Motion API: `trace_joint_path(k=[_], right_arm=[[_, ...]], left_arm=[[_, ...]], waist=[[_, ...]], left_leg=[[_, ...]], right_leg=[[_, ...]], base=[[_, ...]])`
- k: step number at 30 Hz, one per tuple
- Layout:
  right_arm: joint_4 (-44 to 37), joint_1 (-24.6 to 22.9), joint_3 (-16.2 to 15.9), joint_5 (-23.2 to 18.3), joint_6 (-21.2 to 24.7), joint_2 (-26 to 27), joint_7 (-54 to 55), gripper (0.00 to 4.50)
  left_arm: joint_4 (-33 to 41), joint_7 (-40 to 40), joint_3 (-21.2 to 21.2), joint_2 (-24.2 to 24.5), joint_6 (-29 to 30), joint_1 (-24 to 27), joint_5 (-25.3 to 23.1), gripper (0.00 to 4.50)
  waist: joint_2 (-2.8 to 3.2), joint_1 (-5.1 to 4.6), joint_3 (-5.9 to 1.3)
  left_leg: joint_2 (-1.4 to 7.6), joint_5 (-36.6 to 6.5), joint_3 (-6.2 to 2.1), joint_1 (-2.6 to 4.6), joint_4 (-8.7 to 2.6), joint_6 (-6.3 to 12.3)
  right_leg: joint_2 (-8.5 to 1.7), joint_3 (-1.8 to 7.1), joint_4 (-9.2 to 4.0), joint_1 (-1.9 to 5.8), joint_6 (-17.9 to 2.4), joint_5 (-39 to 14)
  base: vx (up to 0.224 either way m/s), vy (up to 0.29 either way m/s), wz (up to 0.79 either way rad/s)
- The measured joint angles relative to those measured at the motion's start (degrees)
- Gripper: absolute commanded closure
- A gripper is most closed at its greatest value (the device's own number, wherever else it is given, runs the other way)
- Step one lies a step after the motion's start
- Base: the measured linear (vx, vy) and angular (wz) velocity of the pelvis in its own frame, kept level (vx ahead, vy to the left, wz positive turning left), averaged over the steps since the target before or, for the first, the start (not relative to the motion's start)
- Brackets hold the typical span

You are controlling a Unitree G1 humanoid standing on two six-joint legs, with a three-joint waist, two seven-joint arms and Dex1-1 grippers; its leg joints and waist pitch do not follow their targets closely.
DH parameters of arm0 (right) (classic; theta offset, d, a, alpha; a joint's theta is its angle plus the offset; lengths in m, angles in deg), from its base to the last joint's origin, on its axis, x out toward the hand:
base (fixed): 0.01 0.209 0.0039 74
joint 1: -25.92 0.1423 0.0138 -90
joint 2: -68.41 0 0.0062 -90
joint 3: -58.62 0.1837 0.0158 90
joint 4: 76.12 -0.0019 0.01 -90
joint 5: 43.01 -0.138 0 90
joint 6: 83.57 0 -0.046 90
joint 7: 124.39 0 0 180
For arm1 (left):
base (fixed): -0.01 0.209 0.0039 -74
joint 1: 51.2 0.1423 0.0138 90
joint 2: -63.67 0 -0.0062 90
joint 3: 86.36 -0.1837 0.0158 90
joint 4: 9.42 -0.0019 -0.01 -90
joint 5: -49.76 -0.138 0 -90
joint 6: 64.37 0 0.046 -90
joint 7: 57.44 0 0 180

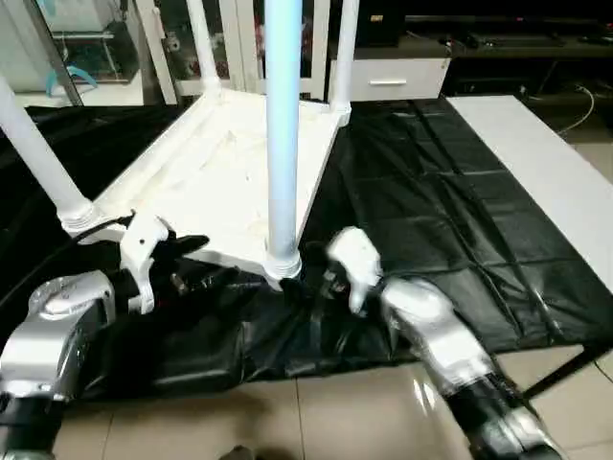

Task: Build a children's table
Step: Rotate table base

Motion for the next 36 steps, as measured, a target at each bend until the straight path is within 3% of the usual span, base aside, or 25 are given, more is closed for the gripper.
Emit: trace_joint_path(k=[6, 10, 12, 16, 19, 20, 23, 26, 29, 31, 33, 35, 36], right_arm=[[10.86, 6.46, -0.73, 3.14, -4.43, 1.77, 5.99, 0.68], [13.66, 7.34, 1.43, 3.49, -6.1, 1.78, 8.41, 0.68], [13.65, 6.41, 3.13, 1.95, -7.44, 1.83, 7.52, 0.68], [1.74, -1.82, 5.26, -3.7, -8.88, 1.27, 1.82, 0.68], [-11.24, -9.43, 5.91, -6.7, -6.16, -1.8, 1.15, 0.68], [-18.09, -13.96, 7.29, -8.17, -4.14, -2.87, 2.16, 0.68], [-26.69, -21.3, 12.6, -8.59, 0.17, -3.26, 8.42, 0.68], [-29.83, -23.47, 16.47, -8.3, 2.35, -2.16, 13.06, 0.68], [-31.47, -23.86, 16.57, -7.22, 2.31, -1.61, 14.2, 0.68], [-31.54, -23.88, 16.12, -6.91, 2.91, -1.52, 14.82, 0.68], [-31.79, -23.86, 15.63, -6.91, 4.56, -1.72, 15.83, 0.68], [-33.73, -23.88, 15.42, -6.87, 6.08, -1.95, 16.51, 0.68], [-34.49, -23.77, 15.53, -7.0, 6.6, -1.81, 16.72, 0.68]], left_arm=[[4.89, -0.95, -0.65, -1.7, 2.64, 1.45, 0.85, 0.02], [6.17, -3.89, -0.79, -3.82, 2.34, 2.86, 0.69, 0.02], [5.4, -9.17, -0.53, -6.86, -0.31, 2.76, -1.26, 0.02], [6.14, -18.66, 0.51, -12.43, -1.76, 3.18, -3.53, 0.02], [9.2, -24.02, 1.5, -16.39, -3.77, 5.25, -4.38, 0.02], [10.81, -27.37, 2.45, -18.38, -5.5, 6.9, -5.2, 0.02], [12.05, -34.73, 4.1, -21.38, -6.86, 8.34, -7.81, 0.02], [12.57, -38.63, 3.88, -21.88, -7.67, 7.93, -10.55, 0.02], [12.38, -39.36, 3.65, -22.06, -8.03, 6.87, -10.86, 0.02], [11.58, -39.85, 2.53, -21.93, -8.02, 4.98, -12.06, 0.02], [11.47, -39.72, 0.93, -21.86, -8.07, 3.42, -13.13, 0.02], [11.5, -39.02, -0.21, -21.66, -8.2, 3.0, -13.57, 0.02], [11.5, -38.63, -0.66, -21.52, -8.28, 3.0, -13.68, 0.02]], waist=[[-0.43, -0.1, -0.06], [-0.48, 0.03, -0.08], [-0.51, 0.09, -0.06], [-0.56, -0.03, -0.07], [-0.58, 0.11, -0.09], [-0.6, 0.27, -0.1], [-0.59, 0.08, -0.09], [-0.55, -0.44, -0.09], [-0.63, -0.83, -0.06], [-0.53, -0.9, 0.03], [-0.04, -0.84, 0.32], [0.7, -0.76, 0.74], [0.77, -0.73, 0.75]], left_leg=[[0.05, 0.06, 0.0, 0.07, -0.07, -0.1], [0.05, 0.07, 0.06, 0.07, -0.08, -0.11], [0.05, 0.07, 0.08, 0.05, -0.08, -0.1], [0.08, 0.07, 0.08, -0.02, -0.22, -0.06], [0.08, 0.04, 0.1, -0.08, -0.38, 0.03], [0.07, 0.02, 0.1, -0.06, -0.4, 0.21], [0.07, -0.01, 0.12, -0.03, -0.44, 0.08], [0.07, 0.04, 0.16, 0.17, -0.6, -0.01], [0.04, 0.05, 0.26, 0.44, -0.86, -0.04], [-0.29, 0.04, -0.83, -0.15, -0.91, -0.03], [-0.41, -0.01, -2.21, -0.15, -1.3, 0.03], [-0.29, -0.38, -2.8, 0.12, -1.18, 0.59], [-0.27, -0.54, -2.81, 0.19, -1.15, 0.83]], right_leg=[[0.03, -0.01, 0.04, 0.0, 0.03, 0.04], [0.0, 0.0, 0.02, 0.03, 0.06, 0.1], [0.0, 0.0, -0.05, 0.04, 0.16, 0.18], [0.03, 0.0, -0.49, 0.08, 0.48, 0.37], [0.06, 0.0, -0.92, 0.14, 0.68, 0.51], [0.05, 0.0, -0.97, 0.21, 0.77, 0.56], [0.05, 0.0, -0.96, 0.18, 0.77, 0.56], [0.09, 0.11, -0.97, 0.18, 0.7, 0.64], [0.09, 0.19, -0.96, 0.32, 0.61, 0.75], [-0.23, -0.98, -1.38, 0.79, 1.09, 0.45], [-0.98, -3.84, -3.23, 2.8, 1.13, 0.43], [-1.46, -6.42, -5.18, 5.26, 1.44, 0.25], [-1.75, -7.07, -5.65, 5.94, 1.81, 0.03]], base=[[0.0, 0.0, 0.0], [0.0, 0.0, 0.0], [0.0, 0.0, 0.0], [0.0, 0.0, 0.0], [0.0, 0.0, 0.0], [0.0, 0.0, 0.0], [0.0, 0.0, 0.0], [0.0, 0.0, 0.0], [0.0, 0.0, 0.0], [-0.007, -0.009, 0.15], [0.003, -0.01, 0.38], [0.048, 0.027, 0.52], [0.061, 0.038, 0.55]])
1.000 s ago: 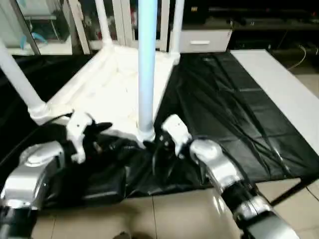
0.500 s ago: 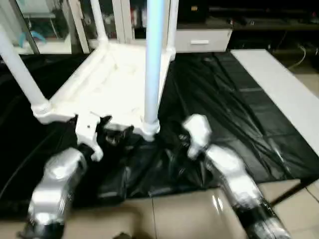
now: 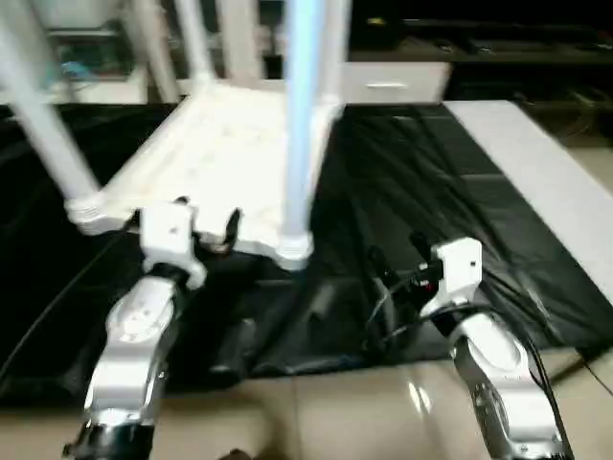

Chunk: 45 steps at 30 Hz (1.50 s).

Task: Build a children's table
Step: Rotate table base

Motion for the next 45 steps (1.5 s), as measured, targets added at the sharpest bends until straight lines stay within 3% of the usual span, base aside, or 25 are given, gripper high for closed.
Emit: trace_joint_path(k=[2, 3, 5, 7, 8, 9, 10, 11, 12, 13, 14, 15, 16, 17, 18, 19, 20, 21, 22, 23, 27, 31, 33, 38, 45], right_arm=[[-0.54, 1.27, -0.13, -0.26, 0.97, 0.91, 0.05, 0.68], [-0.8, 2.06, -0.29, -0.29, 1.01, 1.33, 0.04, 0.68], [-0.93, 2.56, -0.15, -0.12, 0.84, 0.24, 0.02, 0.68], [-0.89, 2.46, 0.48, -0.13, 0.85, -0.28, 0.06, 0.68], [-0.73, 2.2, 0.79, -0.14, 0.94, -1.03, 0.1, 0.68], [-0.64, 2.08, 1.29, -0.13, 1.23, -2.01, 0.08, 0.68], [-0.64, 2.08, 1.84, -0.11, 1.52, -2.46, 0.08, 0.68], [-0.67, 2.19, 2.21, -0.11, 1.54, -2.79, 0.03, 0.68], [-0.67, 2.23, 2.27, -0.11, 1.63, -2.8, -0.09, 0.68], [-0.67, 2.24, 2.14, -0.11, 1.76, -3.14, -0.61, 0.68], [-0.62, 2.28, 1.88, -0.08, 1.89, -3.35, -1.2, 0.68], [-0.6, 2.39, 0.67, -0.05, 2.13, -3.22, -2.16, 0.68], [-0.62, 2.8, -0.93, -0.11, 2.23, -3.07, -3.14, 0.68], [-0.68, 3.09, -2.22, -0.14, 2.26, -3.23, -4.53, 0.68], [-0.75, 2.8, -2.81, -0.14, 2.26, -3.92, -5.54, 0.68], [-0.78, 2.48, -3.01, -0.15, 2.27, -4.66, -6.33, 0.68], [-0.8, 2.24, -3.01, -0.22, 2.36, -5.41, -7.26, 0.68], [-0.89, 2.09, -3.02, -0.45, 2.36, -5.91, -7.96, 0.68], [-0.77, 1.83, -2.79, -0.68, 2.51, -6.81, -8.75, 0.68], [-0.71, 1.52, -2.57, -1.03, 2.7, -7.34, -9.47, 0.68], [-0.08, 1.92, -0.66, -3.96, 2.62, -8.58, -12.93, 0.68], [0.88, 2.27, -0.75, -6.68, 2.8, -12.05, -19.24, 0.68], [0.83, 2.24, -1.01, -7.17, 3.0, -15.0, -22.97, 0.68], [0.54, 1.76, -4.08, -7.13, 3.35, -18.08, -29.15, 0.68], [-0.81, 1.66, -6.47, -6.58, 3.39, -19.58, -31.72, 0.68]], left_arm=[[-0.35, 0.23, -0.11, 0.45, -0.03, 0.6, -0.39, 0.02], [-0.75, 0.22, 0.21, 0.76, -0.03, 0.59, -0.55, 0.02], [-0.84, 0.15, 0.41, 0.66, -0.07, 0.21, -0.7, 0.02], [-0.87, 0.15, 0.07, 0.35, -0.16, -0.07, -0.79, 0.02], [-1.04, 0.11, -0.36, -0.47, -0.26, -0.13, -0.83, 0.02], [-1.31, 0.22, -2.38, -1.44, -0.43, -0.21, -0.82, 0.02], [-1.47, 0.23, -3.25, -1.73, -0.49, -0.19, -0.82, 0.02], [-1.51, 0.2, -3.41, -1.67, -0.56, -0.22, -0.83, 0.02], [-1.51, 0.18, -3.27, -1.52, -0.66, -0.25, -0.82, 0.02], [-1.51, 0.15, -3.0, -1.51, -0.71, -0.18, -0.82, 0.02], [-1.51, 0.12, -2.78, -1.31, -0.79, -0.14, -0.81, 0.02], [-1.68, 0.08, -1.85, -0.74, -0.78, 0.31, -0.8, 0.02], [-2.05, 0.05, -1.02, -0.23, -0.74, 0.51, -0.8, 0.02], [-2.54, 0.05, 0.18, 0.03, -0.58, 0.63, -0.66, 0.02], [-2.59, 0.23, 0.68, 0.16, -0.42, 0.66, -0.22, 0.02], [-2.57, 0.37, 0.98, 0.37, -0.4, 0.62, 0.42, 0.02], [-2.56, 1.01, 1.11, 0.67, -0.16, 0.56, 1.25, 0.02], [-2.66, 2.73, 1.1, 1.42, -0.45, 0.55, 2.1, 0.02], [-3.27, 4.83, 0.59, 1.57, -0.99, 0.67, 3.23, 0.02], [-3.99, 7.26, 0.15, 2.16, -1.5, 0.74, 4.28, 0.02], [-11.0, 20.78, 2.22, 11.72, -2.14, -1.13, 8.21, 0.02], [-16.09, 36.1, -0.22, 20.59, -0.29, -5.6, 9.5, 0.02], [-17.62, 42.85, -1.76, 23.52, 1.12, -7.91, 9.92, 0.02], [-22.06, 51.8, -10.13, 22.77, -1.3, -12.89, 7.46, 0.02], [-35.9, 55.0, -16.2, 18.65, -10.68, -22.64, 0.27, 0.02]], waist=[[0.13, -0.12, 0.17], [-0.13, -0.64, 0.09], [-0.73, -2.08, -0.18], [-1.67, -2.89, -0.26], [-1.77, -2.82, -0.37], [-1.54, -2.1, -0.51], [-1.35, -1.84, -0.65], [-1.16, -1.66, -1.03], [-0.62, -1.5, -1.34], [0.33, -1.36, -1.66], [1.52, -1.33, -1.88], [1.51, -2.16, -1.78], [0.84, -2.85, -1.85], [0.48, -3.56, -2.01], [0.35, -3.91, -2.09], [-0.02, -4.13, -2.28], [-0.98, -4.17, -2.41], [-2.35, -3.9, -2.53], [-2.73, -3.73, -2.43], [-2.65, -3.0, -2.39], [-2.52, -2.3, -2.32], [-2.7, -1.97, -1.23], [-2.2, -1.87, -0.8], [-1.94, -1.97, -0.54], [-1.71, -2.27, -0.49]], left_leg=[[0.05, 0.03, 0.72, 1.86, -0.25, -0.05], [-0.87, -0.23, 0.92, 2.61, -0.21, 0.2], [-2.06, -1.0, 1.22, 3.77, -0.19, 0.47], [-3.08, -1.67, 2.06, 4.66, -0.07, 0.22], [-3.04, -2.05, 2.53, 4.62, 0.23, 0.86], [-2.96, -4.11, 1.84, 3.58, 3.34, 4.82], [-3.01, -4.46, 1.24, 2.32, 6.18, 5.43], [-2.99, -4.43, 0.54, 0.58, 7.1, 5.39], [-2.59, -4.39, 0.35, -0.32, 5.72, 5.38], [-1.64, -3.79, 0.45, -0.71, 2.9, 5.69], [-0.47, -0.59, 0.06, -0.52, 1.71, 4.8], [-0.08, -0.77, -0.69, 0.22, 2.11, 0.66], [-0.92, -1.27, -0.78, 0.35, 2.19, 0.98], [-1.45, -1.83, -0.8, 0.53, 2.44, 1.43], [-1.8, -2.04, -0.72, 0.79, 2.46, 1.78], [-2.25, -2.21, -0.45, 0.94, 2.48, 2.08], [-3.11, -2.44, -0.03, 1.02, 2.74, 2.18], [-4.23, -2.66, 0.76, 0.87, 3.29, 2.35], [-4.24, -3.02, 0.81, 0.42, 4.12, 2.8], [-4.13, -3.19, 0.45, 0.26, 3.96, 3.57], [-2.74, -1.82, 0.04, 0.7, 2.03, -0.21], [-1.8, -1.78, 1.17, 1.62, 2.08, -0.94], [-1.71, -1.79, 1.26, 2.12, 2.04, -0.92], [-1.79, -1.8, 1.95, 2.54, 1.03, -0.91], [-1.78, -1.78, 2.49, 2.46, 0.87, -0.89]], right_leg=[[1.06, 2.6, 0.68, 0.27, -1.36, -1.0], [1.04, 4.38, 2.93, -0.35, -3.52, -2.17], [0.9, 6.26, 6.02, -3.0, -3.12, -1.92], [0.44, 7.97, 4.71, -4.48, -1.08, 0.59], [0.49, 8.29, 4.91, -3.85, -0.54, -0.07], [0.87, 8.51, 4.1, -3.27, -0.67, -0.2], [0.94, 8.48, 3.54, -2.67, -0.85, -0.2], [1.11, 8.23, 2.84, -2.25, -0.91, -0.33], [1.48, 7.92, 2.43, -1.78, -0.94, -0.59], [2.23, 7.18, 2.12, -1.2, -0.92, -0.96], [3.29, 6.4, 2.04, -0.48, -0.76, -1.57], [3.47, 5.99, 2.94, -0.34, -1.14, -2.64], [2.72, 6.05, 5.28, -1.41, -2.54, -3.52], [2.33, 6.6, 9.38, -3.85, -2.39, -3.65], [2.24, 6.92, 10.92, -5.64, -1.61, -3.26], [1.87, 7.25, 10.8, -7.55, -0.18, -2.33], [1.41, 8.66, 9.14, -9.8, 1.3, -0.57], [0.36, 10.04, 6.38, -10.56, 0.38, 3.54], [0.37, 10.29, 7.29, -10.86, 0.5, 2.82], [0.51, 10.16, 7.06, -10.81, 0.14, 3.0], [1.99, 9.47, 4.56, -10.33, -1.05, 4.71], [1.82, 9.0, 3.44, -8.84, -1.41, 5.2], [1.75, 8.82, 2.6, -8.29, -1.37, 5.17], [0.87, 8.11, 0.89, -7.3, -1.34, 5.14], [0.63, 8.17, 0.76, -7.69, -1.41, 5.18]], base=[[0.039, 0.03, 0.25], [0.096, 0.047, -0.04], [0.159, 0.025, 0.05], [0.063, -0.012, 0.05], [0.119, -0.062, 0.13], [0.166, -0.074, 0.01], [0.241, -0.09, -0.01], [0.171, -0.042, -0.1], [0.153, -0.02, -0.01], [0.078, -0.003, 0.01], [0.177, 0.037, 0.04], [0.201, 0.074, 0.04], [0.295, 0.092, 0.06], [0.196, 0.051, 0.03], [0.153, 0.029, 0.07], [0.109, -0.002, 0.09], [0.109, -0.002, 0.09], [0.0, 0.0, 0.0], [-0.066, -0.014, 0.1], [-0.057, -0.046, 0.05], [-0.028, -0.065, -0.07], [-0.09, 0.023, 0.08], [-0.108, 0.043, 0.04], [-0.04, 0.034, 0.0], [0.0, 0.0, 0.0]])
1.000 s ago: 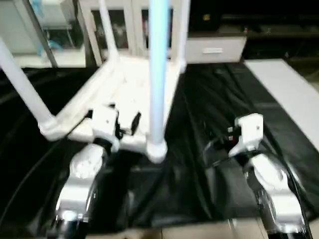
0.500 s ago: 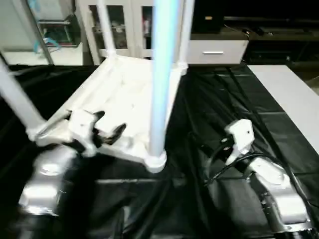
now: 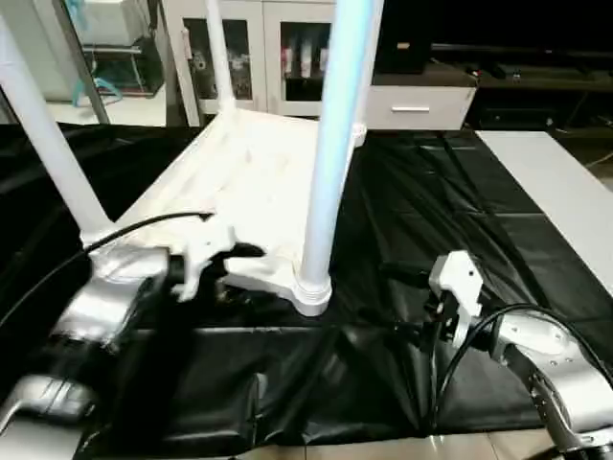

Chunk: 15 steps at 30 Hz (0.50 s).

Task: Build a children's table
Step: Rotate table base

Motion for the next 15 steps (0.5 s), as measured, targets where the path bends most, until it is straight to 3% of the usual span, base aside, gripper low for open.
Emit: trace_joint_path(k=[3, 6, 15], right_arm=[[-0.22, 0.04, -0.09, 0.34, -0.04, 0.21, 0.13, 0.68], [-0.49, -0.08, -0.2, 0.37, -0.04, 0.21, 0.11, 0.68], [-0.82, -0.28, -1.44, 0.38, -0.04, 0.14, -0.24, 0.68]], left_arm=[[-6.6, -2.39, -2.65, -0.76, -3.84, -2.88, -3.67, 0.02], [-10.95, -1.33, -3.64, -1.08, -5.06, -3.82, -4.77, 0.3], [-21.58, 2.58, -5.47, -2.44, -11.17, -10.47, -7.93, 0.95]], waist=[[0.1, -0.05, -0.01], [0.16, 0.06, -0.01], [0.37, 1.71, -0.12]], left_leg=[[0.02, 0.0, 0.04, 0.08, -0.09, 0.0], [0.06, 0.01, 0.05, 0.14, -0.11, 0.01], [0.47, 0.39, 0.54, 0.21, -0.27, 0.31]], right_leg=[[0.0, -0.01, 0.04, -0.04, -0.27, 0.16], [0.0, -0.11, 0.09, -0.07, -0.66, 0.43], [0.0, -0.25, 0.21, -0.19, -0.86, 1.77]], base=[[0.0, 0.0, 0.0], [0.0, 0.0, 0.0], [0.043, -0.005, -0.01]])
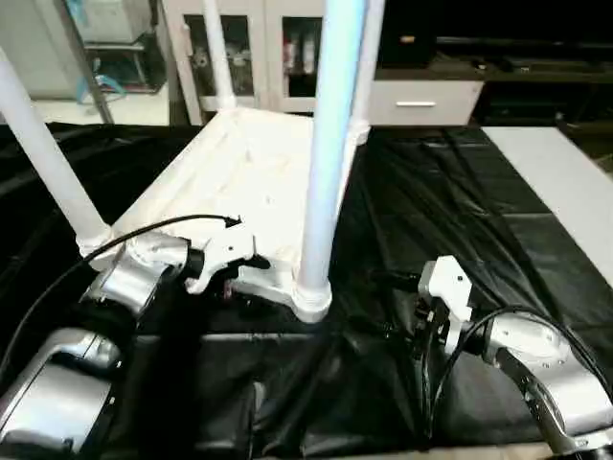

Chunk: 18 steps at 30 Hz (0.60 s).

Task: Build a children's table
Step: Rotate table base

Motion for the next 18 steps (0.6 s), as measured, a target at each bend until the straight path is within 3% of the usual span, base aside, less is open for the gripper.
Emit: trace_joint_path(k=[8, 18], right_arm=[[0.04, 0.01, -0.58, 0.0, 0.0, -0.08, -0.27, 0.68], [0.07, 0.01, -0.61, 0.01, 0.0, -0.12, -0.32, 0.68]], left_arm=[[-4.65, 1.22, -0.59, -1.19, -1.84, -2.31, -1.44, 1.53], [-9.52, 2.63, -0.59, -1.72, -2.94, -4.81, -3.19, 2.42]], waist=[[0.06, 0.78, -0.02], [0.41, 1.28, 0.16]], left_leg=[[0.22, 0.12, 0.55, -0.62, -0.1, 0.39], [0.46, 0.19, 0.84, -0.19, -0.08, -0.1]], right_leg=[[0.01, 0.06, 0.19, -0.86, 0.04, -0.2], [0.01, 0.13, 0.71, -0.74, 0.0, -0.18]], base=[[0.024, 0.001, -0.01], [0.0, 0.0, 0.0]])
